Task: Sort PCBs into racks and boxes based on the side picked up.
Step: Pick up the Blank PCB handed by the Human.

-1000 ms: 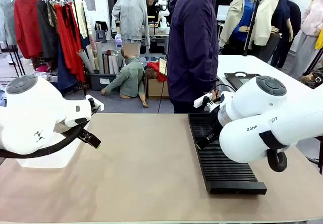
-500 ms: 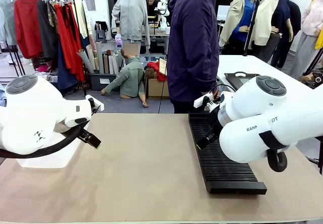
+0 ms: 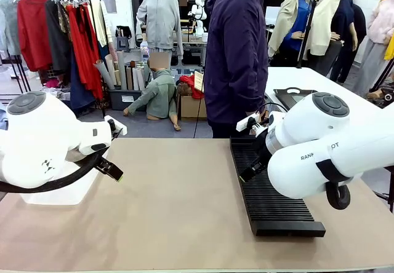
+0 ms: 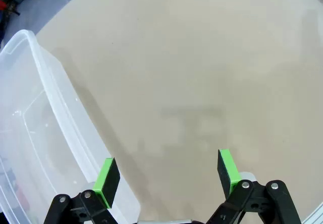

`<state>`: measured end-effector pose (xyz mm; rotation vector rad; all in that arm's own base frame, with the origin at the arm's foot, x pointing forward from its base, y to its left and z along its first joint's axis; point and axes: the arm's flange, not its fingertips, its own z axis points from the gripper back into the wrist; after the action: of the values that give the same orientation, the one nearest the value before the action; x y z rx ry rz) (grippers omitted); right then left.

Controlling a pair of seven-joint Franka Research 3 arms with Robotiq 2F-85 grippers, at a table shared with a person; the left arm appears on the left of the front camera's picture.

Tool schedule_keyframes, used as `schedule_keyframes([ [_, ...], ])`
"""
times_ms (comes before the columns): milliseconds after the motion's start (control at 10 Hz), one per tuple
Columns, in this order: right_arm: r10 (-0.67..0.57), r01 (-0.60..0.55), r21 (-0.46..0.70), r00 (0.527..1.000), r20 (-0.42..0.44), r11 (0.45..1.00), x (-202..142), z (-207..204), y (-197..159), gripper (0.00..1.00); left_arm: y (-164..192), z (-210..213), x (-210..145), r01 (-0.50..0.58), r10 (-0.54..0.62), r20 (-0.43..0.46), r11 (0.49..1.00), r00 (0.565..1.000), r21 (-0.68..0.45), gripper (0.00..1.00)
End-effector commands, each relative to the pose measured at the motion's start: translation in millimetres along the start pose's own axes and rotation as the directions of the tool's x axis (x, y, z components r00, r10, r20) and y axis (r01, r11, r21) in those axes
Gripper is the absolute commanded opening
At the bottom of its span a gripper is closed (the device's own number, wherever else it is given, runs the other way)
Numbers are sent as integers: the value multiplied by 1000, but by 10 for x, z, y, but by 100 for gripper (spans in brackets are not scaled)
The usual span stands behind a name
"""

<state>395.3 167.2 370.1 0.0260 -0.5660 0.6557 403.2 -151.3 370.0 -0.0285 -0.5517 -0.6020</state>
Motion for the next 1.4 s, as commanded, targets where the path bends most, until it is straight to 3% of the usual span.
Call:
schedule_keyframes([
  [0, 0, 0, 0, 1000, 0, 1000, 0, 0, 0, 100, 0, 0, 0, 0, 0, 0, 1000, 1000, 0, 100],
  [300, -28, 27, 15, 999, 22, 1000, -139, 54, 384, 100, 164, 208, 212, -44, 42, -26, 997, 999, -69, 100],
  [700, -28, 28, -2, 998, 56, 1000, -357, 64, 917, 100, 479, 422, 514, -63, 47, -127, 990, 991, -122, 100],
  [900, -39, 40, -15, 997, 70, 999, -346, -16, 1026, 100, 530, 445, 543, -68, 51, -134, 990, 990, -126, 100],
  [1000, -61, 61, 2, 998, 32, 998, -377, -36, 1034, 100, 555, 455, 564, -63, 45, -126, 988, 991, -143, 100],
  [1100, -22, 20, 35, 999, 44, 999, 162, -28, 869, 100, 498, 455, 539, -75, 60, -133, 991, 989, -110, 100],
  [1300, -22, 20, 35, 999, 44, 999, 162, -28, 869, 100, 498, 455, 539, -75, 60, -133, 991, 989, -110, 100],
])
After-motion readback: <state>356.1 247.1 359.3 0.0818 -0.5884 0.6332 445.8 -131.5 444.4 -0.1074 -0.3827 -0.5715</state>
